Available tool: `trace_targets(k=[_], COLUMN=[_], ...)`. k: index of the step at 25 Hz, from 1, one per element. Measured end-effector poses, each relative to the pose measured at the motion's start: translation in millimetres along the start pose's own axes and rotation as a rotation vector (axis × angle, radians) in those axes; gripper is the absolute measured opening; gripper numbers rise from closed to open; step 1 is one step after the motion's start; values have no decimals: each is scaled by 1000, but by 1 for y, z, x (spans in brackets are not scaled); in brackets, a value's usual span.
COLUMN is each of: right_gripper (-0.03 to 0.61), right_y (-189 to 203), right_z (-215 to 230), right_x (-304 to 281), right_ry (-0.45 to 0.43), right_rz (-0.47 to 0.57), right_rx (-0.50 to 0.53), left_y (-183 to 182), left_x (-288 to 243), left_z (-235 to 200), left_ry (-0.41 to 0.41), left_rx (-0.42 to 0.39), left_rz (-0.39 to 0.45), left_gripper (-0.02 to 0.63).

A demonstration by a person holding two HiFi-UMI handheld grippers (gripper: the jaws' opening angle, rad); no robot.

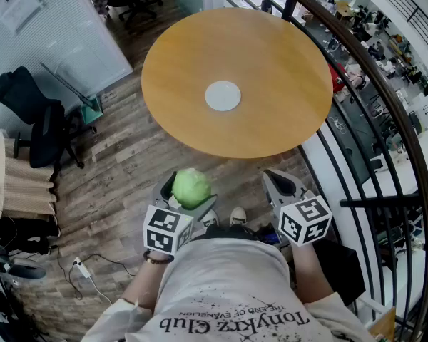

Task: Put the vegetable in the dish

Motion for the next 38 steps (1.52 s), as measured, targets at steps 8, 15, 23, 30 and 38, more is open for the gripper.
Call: trace_targets(k=[8,15,23,30,38], right_gripper=[23,23,23,23,23], right_y=[-2,-6,-2,-5,10], right_z=[-1,-1,-10,-23,-15], right_x=[-4,-8,-10,-14,-12], right_ry=[-7,12,39,81,128], right_rz=[-11,4,11,25,8], right_rx=[18,-6,-16,-12,-55], left_y=[-2,-1,8,11,7], left_x=[-2,0,8,15,7], left_z=[-2,-7,-16,-30,-34], left_ry=[10,17,35,70,105], left_rx=[-5,-26,-49,-66,-79], left_rz=[-7,-13,-9,-6,-11], left_gripper=[497,497,497,497,497])
Point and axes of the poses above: the fingertips, and each gripper's own axes: x backward along the fingers, z to its right, y out of its underside, the point moved 3 cm from there along x, backward along the fingers, and after that the axes turned 4 degrees about x, right-handed, at the moved point
